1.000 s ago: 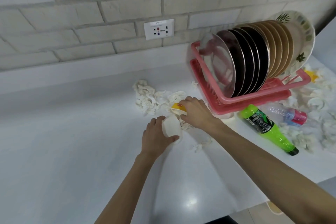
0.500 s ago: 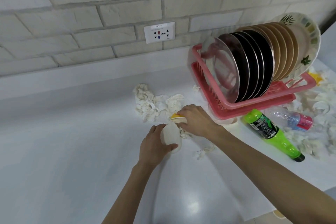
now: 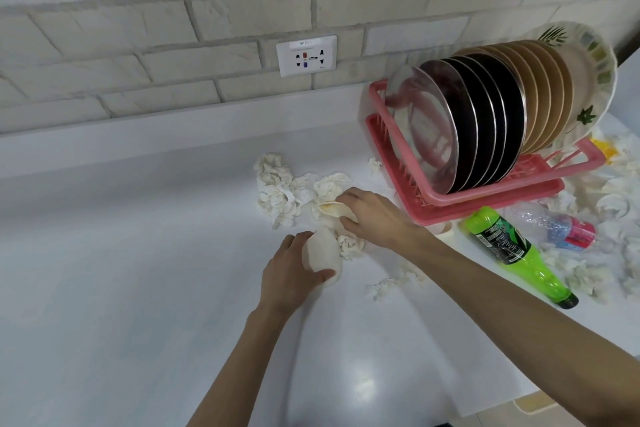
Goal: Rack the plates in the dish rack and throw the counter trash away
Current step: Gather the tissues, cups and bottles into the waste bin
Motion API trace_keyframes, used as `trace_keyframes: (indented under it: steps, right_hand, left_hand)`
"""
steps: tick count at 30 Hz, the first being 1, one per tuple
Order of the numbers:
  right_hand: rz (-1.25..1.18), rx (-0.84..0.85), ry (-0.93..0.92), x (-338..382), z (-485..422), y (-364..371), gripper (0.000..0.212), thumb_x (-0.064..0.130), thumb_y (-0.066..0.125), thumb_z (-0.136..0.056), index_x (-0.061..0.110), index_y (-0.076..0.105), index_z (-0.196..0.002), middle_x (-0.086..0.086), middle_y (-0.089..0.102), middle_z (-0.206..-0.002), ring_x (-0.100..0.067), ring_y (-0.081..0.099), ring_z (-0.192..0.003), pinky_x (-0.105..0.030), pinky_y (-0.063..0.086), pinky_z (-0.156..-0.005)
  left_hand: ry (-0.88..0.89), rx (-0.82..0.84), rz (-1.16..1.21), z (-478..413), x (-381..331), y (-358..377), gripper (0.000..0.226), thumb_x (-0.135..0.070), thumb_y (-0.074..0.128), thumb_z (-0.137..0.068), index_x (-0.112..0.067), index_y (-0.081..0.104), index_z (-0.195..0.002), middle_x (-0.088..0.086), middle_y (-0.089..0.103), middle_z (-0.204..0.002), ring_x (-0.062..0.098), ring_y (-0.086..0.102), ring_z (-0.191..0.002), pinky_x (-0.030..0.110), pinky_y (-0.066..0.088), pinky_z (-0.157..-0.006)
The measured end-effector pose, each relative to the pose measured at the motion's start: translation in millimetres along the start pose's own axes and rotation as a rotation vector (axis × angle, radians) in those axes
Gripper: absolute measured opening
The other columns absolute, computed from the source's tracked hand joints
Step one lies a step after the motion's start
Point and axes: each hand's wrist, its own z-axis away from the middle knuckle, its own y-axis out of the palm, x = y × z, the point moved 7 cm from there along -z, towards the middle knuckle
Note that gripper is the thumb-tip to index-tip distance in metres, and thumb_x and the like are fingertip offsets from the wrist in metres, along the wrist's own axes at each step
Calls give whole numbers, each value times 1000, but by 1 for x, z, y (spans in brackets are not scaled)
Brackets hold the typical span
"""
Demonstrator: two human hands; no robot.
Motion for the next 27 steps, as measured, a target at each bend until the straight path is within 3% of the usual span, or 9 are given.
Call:
trace_keyframes:
  steps: [5, 9, 18, 20, 24, 27]
  right_hand:
    - [-60, -31, 6, -5, -1, -5, 43, 20, 47, -91, 17, 44, -134, -9, 58, -117, -30, 59, -94, -40, 49, -75]
    - [-65, 22, 12, -6, -2, -1, 56, 7, 50, -85, 18, 40, -140, -10, 54, -126, -31, 57, -104, -40, 48, -81]
    - [-82, 21, -23, -9, -6, -5, 56, -4, 51, -81, 20, 48, -132, -5, 59, -118, -28, 58, -99, -41, 50, -75]
    - [-93, -1, -27, -7, -7, -9, 52, -3, 53, -82, 20, 50, -129, -4, 60, -116, -28, 59, -94, -39, 49, -69]
    - [-139, -71, -62, 0, -9, -23, 34, 4, 56, -85, 16, 51, -117, -3, 61, -106, -26, 58, -85, -33, 41, -60]
    - [-139, -130, -49, 4, -9, -35, 28, 13, 57, -89, 14, 48, -115, -7, 63, -100, -29, 56, -80, -35, 41, -59]
  left_hand:
    - [8, -10, 3, 2, -2, -1, 79, -49, 79, -73, -33, 42, -141, -12, 51, -132, 19, 55, -118, 33, 47, -88]
    - [42, -8, 38, 4, -4, 0, 75, -43, 79, -76, -33, 43, -141, -12, 52, -133, 19, 55, -118, 35, 49, -92]
    - [-19, -27, 231, 4, 10, -5, 67, -26, 84, -72, -34, 55, -132, -11, 64, -124, 16, 57, -114, 38, 49, -95]
    - [-37, -5, 306, 4, 14, -5, 64, -21, 83, -73, -34, 57, -129, -9, 66, -115, 17, 59, -107, 35, 51, -90]
    - [-44, -1, 380, 6, 19, -12, 56, -17, 81, -76, -35, 59, -124, -8, 67, -99, 7, 61, -91, 8, 43, -67]
    - [-60, -3, 432, 12, 23, -19, 47, -20, 81, -77, -36, 62, -117, -3, 70, -92, 12, 64, -82, 11, 46, -62]
